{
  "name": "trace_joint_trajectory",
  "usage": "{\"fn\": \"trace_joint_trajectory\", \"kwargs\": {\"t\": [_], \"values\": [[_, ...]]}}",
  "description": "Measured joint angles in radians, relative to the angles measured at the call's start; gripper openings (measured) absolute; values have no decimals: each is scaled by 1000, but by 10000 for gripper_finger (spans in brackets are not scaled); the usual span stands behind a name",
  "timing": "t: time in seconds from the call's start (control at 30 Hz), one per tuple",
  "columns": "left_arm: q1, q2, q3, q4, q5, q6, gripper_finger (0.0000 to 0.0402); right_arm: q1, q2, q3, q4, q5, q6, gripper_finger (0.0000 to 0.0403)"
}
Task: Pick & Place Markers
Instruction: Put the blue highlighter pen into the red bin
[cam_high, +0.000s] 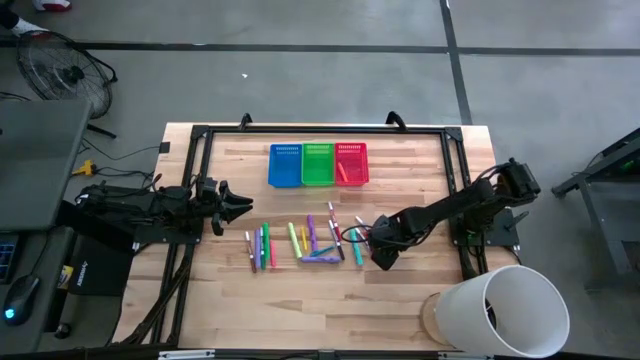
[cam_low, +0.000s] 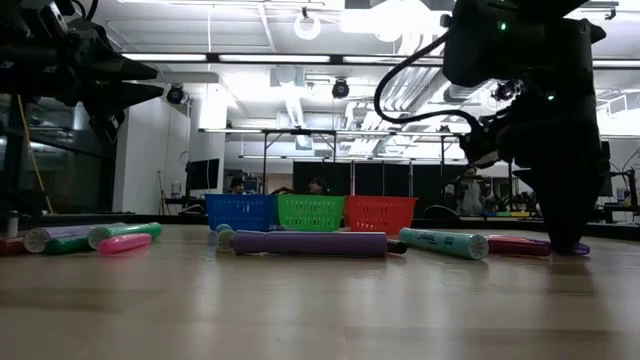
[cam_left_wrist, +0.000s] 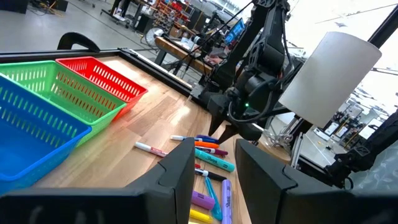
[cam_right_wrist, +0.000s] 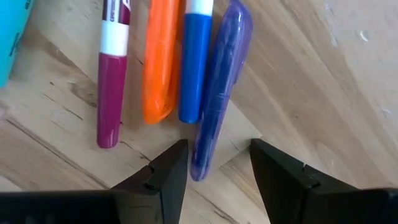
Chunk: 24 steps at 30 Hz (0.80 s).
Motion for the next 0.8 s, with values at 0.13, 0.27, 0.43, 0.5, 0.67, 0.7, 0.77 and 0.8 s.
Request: {"fn": "trace_joint_trajectory", "kwargs": {"t": [0.13,0.27,0.43,0.5,0.67,0.7,0.77,0.8], "values": [[0,0,0,0,0,0,115,-3,8,0,6,15,0,165],[0,0,0,0,0,0,115,-14,9,0,-3,27,-6,165],[0,0,0,0,0,0,115,-32,9,0,-9,43,-23,165],[0,0,0,0,0,0,115,-35,9,0,-10,55,-30,165],[0,0,0,0,0,0,115,-35,19,0,-13,77,-68,165],[0,0,0,0,0,0,115,-34,27,0,-12,77,-75,165],[0,0,0,0,0,0,115,-34,45,2,-10,76,-79,165],[0,0,0,0,0,0,115,-33,55,4,-10,75,-79,165]]}}
